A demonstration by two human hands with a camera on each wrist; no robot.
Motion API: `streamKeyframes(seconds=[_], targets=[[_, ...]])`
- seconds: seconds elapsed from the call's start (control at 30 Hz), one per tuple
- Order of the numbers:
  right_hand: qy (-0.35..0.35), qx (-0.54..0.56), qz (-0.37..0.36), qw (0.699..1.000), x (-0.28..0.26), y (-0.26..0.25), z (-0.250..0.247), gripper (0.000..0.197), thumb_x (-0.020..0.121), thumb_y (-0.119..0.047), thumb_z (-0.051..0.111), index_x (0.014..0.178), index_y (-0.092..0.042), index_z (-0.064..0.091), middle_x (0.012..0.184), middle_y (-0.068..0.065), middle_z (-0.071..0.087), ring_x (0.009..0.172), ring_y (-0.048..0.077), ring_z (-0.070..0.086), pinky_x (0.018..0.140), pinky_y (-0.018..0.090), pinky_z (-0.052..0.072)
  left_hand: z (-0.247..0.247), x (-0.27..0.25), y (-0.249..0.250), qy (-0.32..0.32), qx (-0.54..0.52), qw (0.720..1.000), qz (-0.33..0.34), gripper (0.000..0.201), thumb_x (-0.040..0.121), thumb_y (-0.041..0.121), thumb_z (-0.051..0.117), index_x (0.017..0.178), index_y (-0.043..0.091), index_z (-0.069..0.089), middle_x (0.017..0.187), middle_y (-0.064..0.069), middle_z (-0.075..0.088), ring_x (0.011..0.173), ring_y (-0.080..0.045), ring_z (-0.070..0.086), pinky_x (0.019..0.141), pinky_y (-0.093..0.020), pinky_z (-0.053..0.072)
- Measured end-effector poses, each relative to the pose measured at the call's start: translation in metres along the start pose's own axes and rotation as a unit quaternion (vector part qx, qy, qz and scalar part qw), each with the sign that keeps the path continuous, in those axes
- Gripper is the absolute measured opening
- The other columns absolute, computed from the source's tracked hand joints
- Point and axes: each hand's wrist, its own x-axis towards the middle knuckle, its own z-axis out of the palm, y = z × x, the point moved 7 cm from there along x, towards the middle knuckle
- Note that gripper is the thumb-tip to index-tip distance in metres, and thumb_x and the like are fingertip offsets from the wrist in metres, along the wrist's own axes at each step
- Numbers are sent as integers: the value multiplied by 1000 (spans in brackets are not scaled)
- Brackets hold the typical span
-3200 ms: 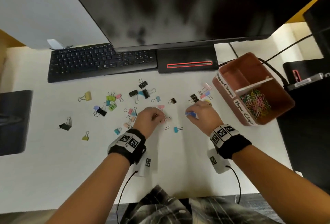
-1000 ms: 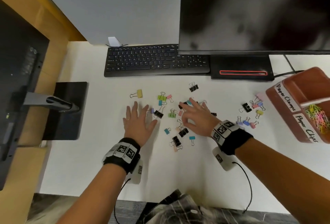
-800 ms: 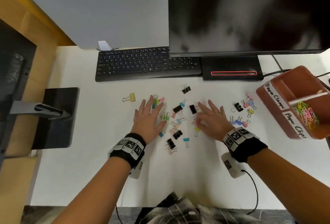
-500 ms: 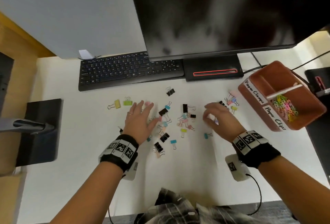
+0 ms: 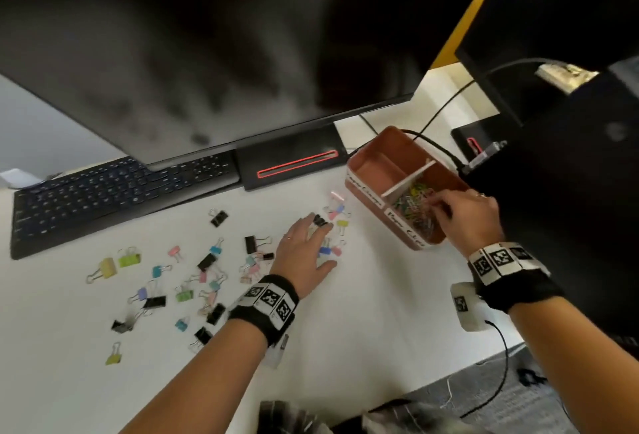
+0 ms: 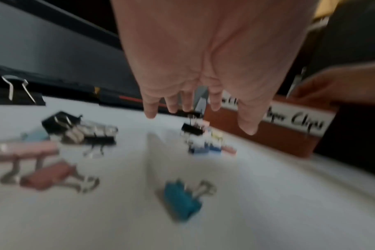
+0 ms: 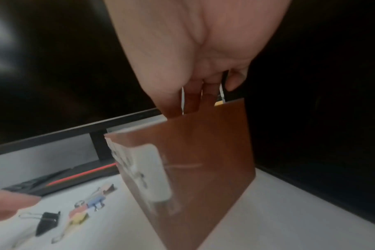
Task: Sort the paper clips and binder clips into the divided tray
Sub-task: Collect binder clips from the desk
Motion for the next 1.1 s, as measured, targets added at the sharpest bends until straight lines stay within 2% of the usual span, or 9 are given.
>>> streamKeyframes(seconds=[0.13,0.23,0.33,0.43,0.53,0.7,0.83,0.97,1.1], targets=[[-11,-22,2,1000,4,4,9,19,85,-28,57,103,-24,64,102,2,69,94,29,58,82,43,41,23,15,-8,-4,43,998,-40,50,81,37,63,128,34,48,156,2,13,139,-27,24,113,-47,25],[8,94,-109,990,-4,-36,4,20,83,-17,56,101,-18,65,101,6,65,92,28,59,82,41,48,18,15,-10,36,22,998,-46,32,84,27,64,116,28,60,153,2,25,131,-27,36,109,-46,32],[-113,184,-219,952,-21,-94,31,26,86,-16,57,113,-18,58,114,4,57,106,19,54,92,32,47,13,16,-15,63,-61,995,-41,25,81,13,68,105,17,67,144,-2,38,113,-24,50,102,-37,43],[-236,123,-228,937,-33,-128,81,42,87,-19,57,128,-21,48,139,8,41,126,28,43,102,41,43,5,14,-24,63,-107,990,-61,26,82,-1,64,108,4,66,134,-2,39,91,-4,55,87,-1,38],[-300,25,-202,932,-30,-132,118,53,88,-24,57,137,-27,38,155,8,14,140,29,20,111,43,32,-1,8,-36,79,-96,989,-75,26,82,4,65,109,5,67,131,-9,45,98,-7,50,90,-7,32],[-270,40,-220,936,-31,-130,133,38,91,-9,51,128,-14,55,145,12,36,131,34,29,105,40,37,-11,-2,-47,107,-101,986,-78,13,80,2,68,93,3,71,104,-7,56,82,-11,50,72,5,33],[-260,117,-186,940,-28,-122,131,33,82,-14,66,115,-9,65,125,14,52,116,33,41,102,35,37,-12,-1,-51,99,-106,987,-71,8,79,1,67,86,6,67,94,2,52,79,-12,50,69,0,35],[-265,145,-135,944,-18,-116,131,30,74,-23,75,100,-11,67,107,9,54,104,26,46,95,37,41,-5,4,-52,53,-92,993,-47,30,84,1,60,111,15,64,104,1,51,94,-13,51,81,-11,35],[-283,136,-112,943,-15,-117,134,26,75,-24,75,95,-10,67,105,8,55,102,24,48,88,31,40,-7,11,-49,44,-80,996,-13,34,82,-6,58,76,26,66,91,-3,52,93,-25,56,86,-30,46]])
